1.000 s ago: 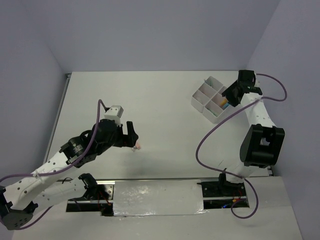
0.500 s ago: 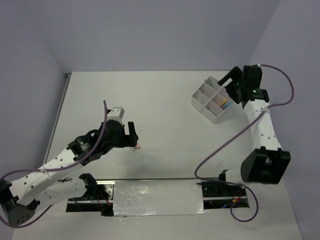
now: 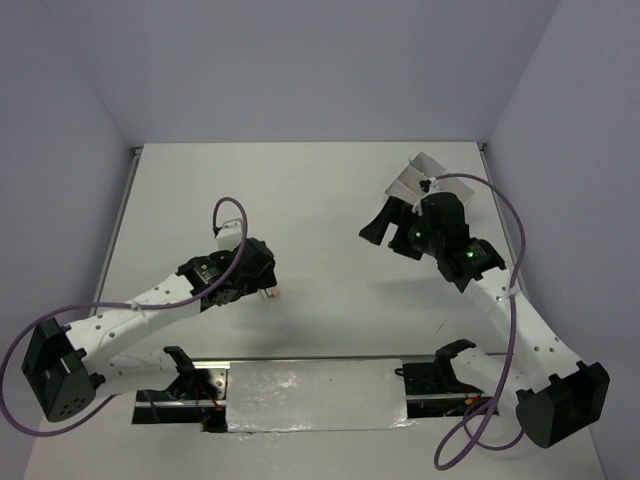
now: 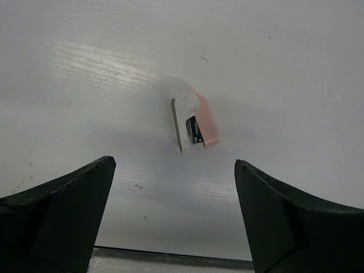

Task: Sort the stationery into containers
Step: Pick up the stapler from the center of the board.

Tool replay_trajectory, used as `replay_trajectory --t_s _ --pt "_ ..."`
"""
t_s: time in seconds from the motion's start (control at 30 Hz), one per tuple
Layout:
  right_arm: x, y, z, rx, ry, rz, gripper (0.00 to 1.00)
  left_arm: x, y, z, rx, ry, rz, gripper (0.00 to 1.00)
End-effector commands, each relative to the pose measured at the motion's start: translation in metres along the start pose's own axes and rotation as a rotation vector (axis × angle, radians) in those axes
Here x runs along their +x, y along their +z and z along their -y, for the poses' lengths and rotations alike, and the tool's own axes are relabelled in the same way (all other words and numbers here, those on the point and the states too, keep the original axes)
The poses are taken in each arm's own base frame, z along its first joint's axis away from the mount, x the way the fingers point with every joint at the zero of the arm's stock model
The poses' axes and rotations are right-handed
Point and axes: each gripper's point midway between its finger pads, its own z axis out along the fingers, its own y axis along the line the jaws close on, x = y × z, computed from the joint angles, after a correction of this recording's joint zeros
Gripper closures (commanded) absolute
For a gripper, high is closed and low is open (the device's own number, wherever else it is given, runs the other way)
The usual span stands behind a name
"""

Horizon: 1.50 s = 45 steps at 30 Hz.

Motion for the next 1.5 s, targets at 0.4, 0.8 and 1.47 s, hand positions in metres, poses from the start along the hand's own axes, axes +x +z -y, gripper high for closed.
replay_trajectory --t_s 0.4,0.8,1.47 --pt "0.032 -0.003 -0.016 -0.083 -0.068 -0.03 0.0 0.024 0.056 0.018 -0.186 -0.083 -0.071 0.07" --pt "0.038 -0.005 -0.027 -0.116 -0.094 -0.037 0.0 0.068 0.09 0.009 -0.179 -0.012 -0.155 0.26" --pt "0.025 -0.04 -0.071 -0.385 -0.141 0.094 0.0 0.032 0.022 0.059 0.395 0.135 0.108 1.0"
